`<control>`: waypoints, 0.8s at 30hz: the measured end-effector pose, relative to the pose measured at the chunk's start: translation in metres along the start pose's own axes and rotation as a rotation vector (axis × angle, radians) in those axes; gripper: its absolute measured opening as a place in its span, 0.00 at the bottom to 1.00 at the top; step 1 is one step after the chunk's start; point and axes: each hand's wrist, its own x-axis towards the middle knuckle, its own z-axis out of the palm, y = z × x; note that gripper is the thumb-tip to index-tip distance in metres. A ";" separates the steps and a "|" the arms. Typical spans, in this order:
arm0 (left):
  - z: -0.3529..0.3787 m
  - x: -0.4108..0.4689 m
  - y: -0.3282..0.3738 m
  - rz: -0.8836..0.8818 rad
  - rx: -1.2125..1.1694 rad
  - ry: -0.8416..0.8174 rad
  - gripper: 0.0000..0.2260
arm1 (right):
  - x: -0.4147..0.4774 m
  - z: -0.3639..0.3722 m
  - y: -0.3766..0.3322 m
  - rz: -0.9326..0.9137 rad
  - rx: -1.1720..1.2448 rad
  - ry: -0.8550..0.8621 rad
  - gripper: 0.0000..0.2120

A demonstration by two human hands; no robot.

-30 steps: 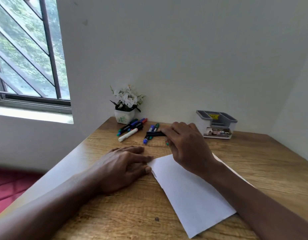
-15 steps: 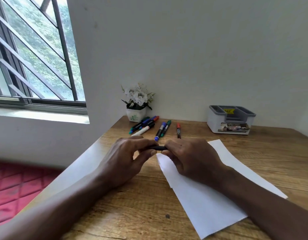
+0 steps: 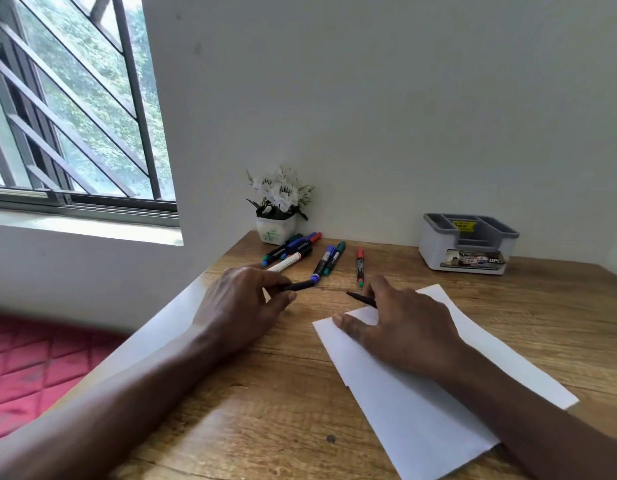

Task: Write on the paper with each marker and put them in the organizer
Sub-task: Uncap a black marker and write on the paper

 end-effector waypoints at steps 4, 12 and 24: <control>0.004 0.007 -0.002 -0.073 0.110 -0.122 0.15 | 0.002 -0.001 -0.003 -0.058 0.032 -0.101 0.30; 0.006 0.006 0.000 -0.102 0.093 -0.413 0.39 | 0.006 0.001 -0.003 -0.103 0.081 -0.084 0.24; 0.008 0.010 -0.006 -0.112 0.056 -0.468 0.42 | 0.009 -0.016 0.002 -0.119 0.589 0.055 0.23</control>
